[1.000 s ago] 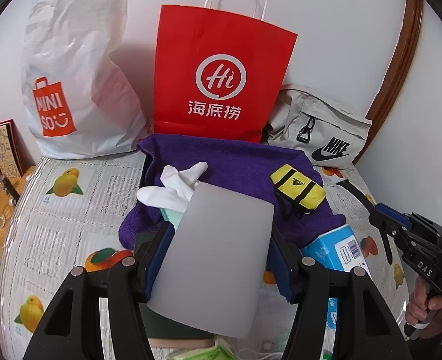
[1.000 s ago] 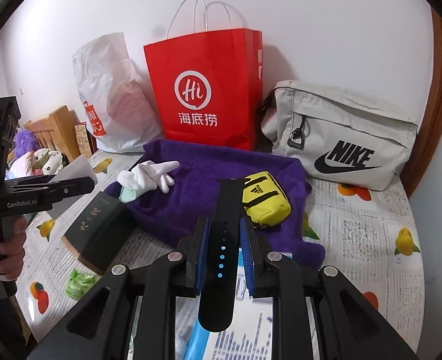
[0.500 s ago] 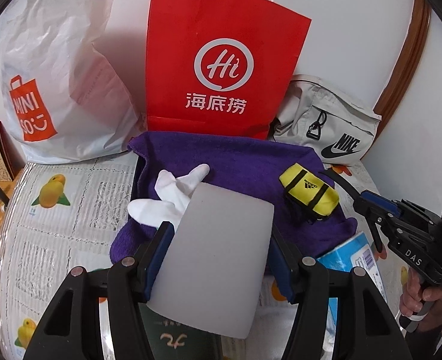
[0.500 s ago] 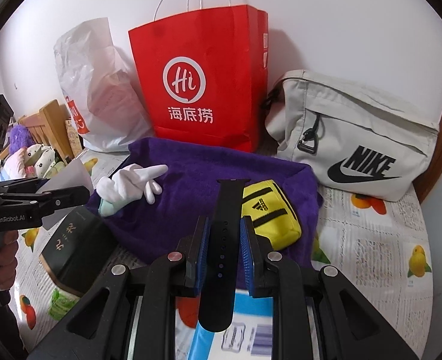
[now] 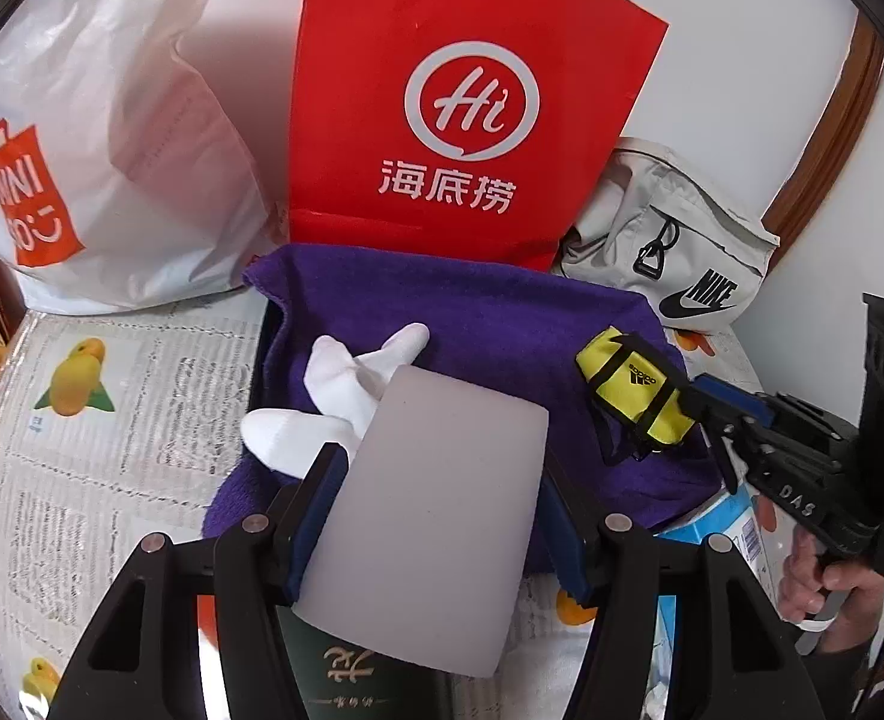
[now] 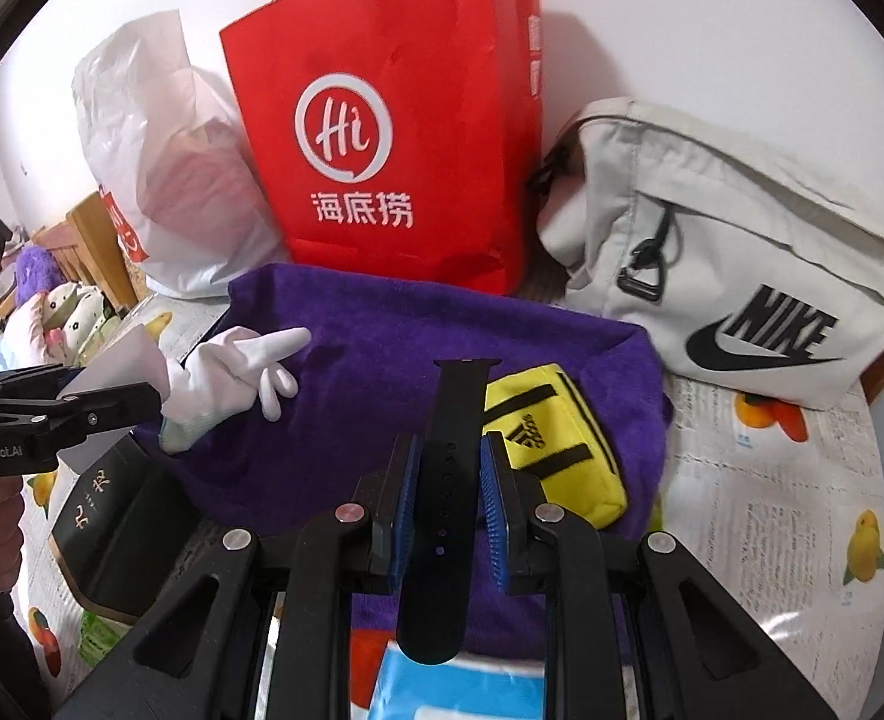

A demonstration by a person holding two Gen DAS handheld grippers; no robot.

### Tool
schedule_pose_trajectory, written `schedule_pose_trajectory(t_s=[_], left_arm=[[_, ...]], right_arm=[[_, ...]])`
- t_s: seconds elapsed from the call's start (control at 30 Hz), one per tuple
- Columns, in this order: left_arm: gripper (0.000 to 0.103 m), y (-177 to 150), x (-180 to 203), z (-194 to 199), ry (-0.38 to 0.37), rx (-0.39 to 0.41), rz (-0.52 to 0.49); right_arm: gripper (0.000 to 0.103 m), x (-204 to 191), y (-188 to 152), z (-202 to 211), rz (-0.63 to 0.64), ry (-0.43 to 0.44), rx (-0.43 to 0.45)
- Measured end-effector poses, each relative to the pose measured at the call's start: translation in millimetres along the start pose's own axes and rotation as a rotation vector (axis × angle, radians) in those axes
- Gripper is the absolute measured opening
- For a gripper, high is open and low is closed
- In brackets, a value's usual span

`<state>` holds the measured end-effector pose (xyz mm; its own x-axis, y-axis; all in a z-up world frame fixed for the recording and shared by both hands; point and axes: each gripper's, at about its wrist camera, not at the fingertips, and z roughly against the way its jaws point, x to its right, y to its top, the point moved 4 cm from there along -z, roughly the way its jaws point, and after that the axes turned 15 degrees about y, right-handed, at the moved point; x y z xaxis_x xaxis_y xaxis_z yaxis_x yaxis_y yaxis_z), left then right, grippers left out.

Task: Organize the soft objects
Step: 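Open the left tool to drop the sponge while the right tool releases the strap on the towel, then lift both open tools away from the purple towel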

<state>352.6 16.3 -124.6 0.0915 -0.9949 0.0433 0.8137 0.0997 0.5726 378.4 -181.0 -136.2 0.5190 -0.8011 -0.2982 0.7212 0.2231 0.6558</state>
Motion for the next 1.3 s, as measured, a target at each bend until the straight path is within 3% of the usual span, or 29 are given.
schedule_pose_trajectory(t_s=[0.27,0.63,0.7,0.77,0.83,1.03,1.3], left_arm=[[0.060,17.7,18.1,-20.6,-0.009,-0.042,-0.045],[0.061,22.9,32.9,-57.4,0.014,-0.094,-0.078],[0.063,24.9,35.1,-62.3,0.014,-0.104,-0.085],[0.073,25.4,37.9,-67.3,-0.001,-0.120,-0.091],[0.080,25.9,38.7,-69.0,-0.026,-0.127,-0.072],[0.082,27.4,35.9,-59.9,-0.036,-0.113,-0.041],[0.082,21.7,23.9,-30.2,0.024,-0.067,-0.042]], right_arm=[[0.021,1.9,4.0,-31.3,0.029,0.002,-0.090],[0.022,15.7,1.8,-43.2,0.009,0.006,-0.126],[0.026,16.7,2.7,-44.5,0.005,0.019,-0.124],[0.055,19.2,2.8,-41.4,-0.007,0.023,-0.111],[0.063,18.9,3.1,-36.9,-0.004,0.027,-0.092],[0.064,13.8,0.2,-18.5,-0.004,0.018,-0.057],[0.064,2.0,-11.2,15.1,-0.036,-0.004,0.016]])
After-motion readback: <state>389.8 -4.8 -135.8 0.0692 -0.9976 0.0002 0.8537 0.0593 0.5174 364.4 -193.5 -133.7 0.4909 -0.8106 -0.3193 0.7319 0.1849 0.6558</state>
